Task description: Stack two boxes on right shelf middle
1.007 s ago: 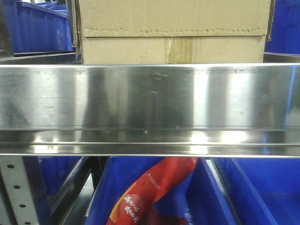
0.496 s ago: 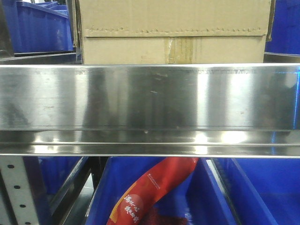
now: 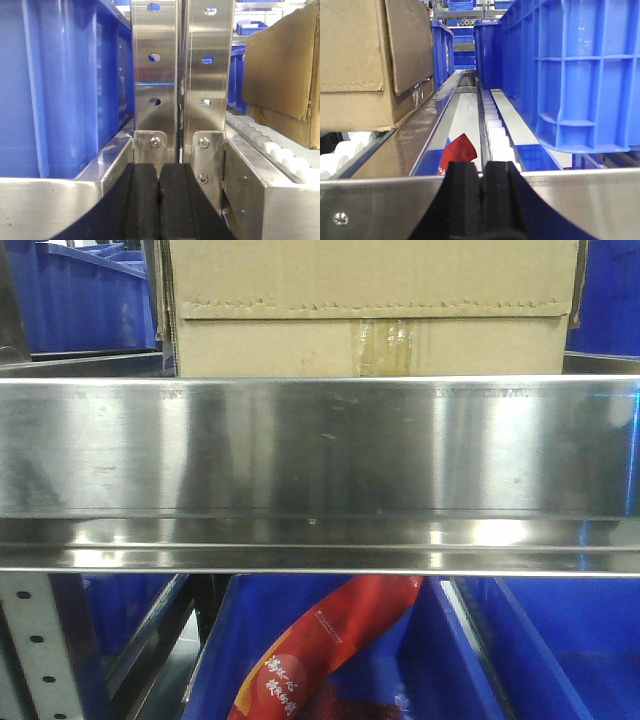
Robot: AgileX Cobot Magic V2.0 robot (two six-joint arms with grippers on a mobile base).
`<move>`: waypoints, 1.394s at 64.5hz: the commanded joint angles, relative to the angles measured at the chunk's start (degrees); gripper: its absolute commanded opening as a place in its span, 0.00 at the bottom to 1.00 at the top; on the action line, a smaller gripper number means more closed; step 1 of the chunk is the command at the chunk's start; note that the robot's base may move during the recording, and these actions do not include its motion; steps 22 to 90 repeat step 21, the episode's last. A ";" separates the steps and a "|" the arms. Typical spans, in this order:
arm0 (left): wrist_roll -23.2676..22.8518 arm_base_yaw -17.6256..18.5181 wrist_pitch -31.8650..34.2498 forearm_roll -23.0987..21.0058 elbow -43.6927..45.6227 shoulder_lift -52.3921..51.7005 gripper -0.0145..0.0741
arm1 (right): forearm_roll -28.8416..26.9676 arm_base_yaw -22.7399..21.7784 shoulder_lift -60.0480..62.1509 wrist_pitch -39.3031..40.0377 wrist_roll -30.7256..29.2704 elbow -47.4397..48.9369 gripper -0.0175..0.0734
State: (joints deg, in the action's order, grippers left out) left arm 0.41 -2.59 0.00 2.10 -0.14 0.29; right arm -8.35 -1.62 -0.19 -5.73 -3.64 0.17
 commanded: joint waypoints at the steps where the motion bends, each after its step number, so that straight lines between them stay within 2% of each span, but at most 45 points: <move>1: 0.05 -0.12 1.03 -0.31 0.14 -0.29 0.04 | 0.60 -0.19 0.19 0.67 0.06 -0.17 0.01; 90: 0.05 -0.12 1.03 -0.31 0.14 -0.29 0.04 | 0.60 -0.19 0.19 0.67 0.06 -0.17 0.01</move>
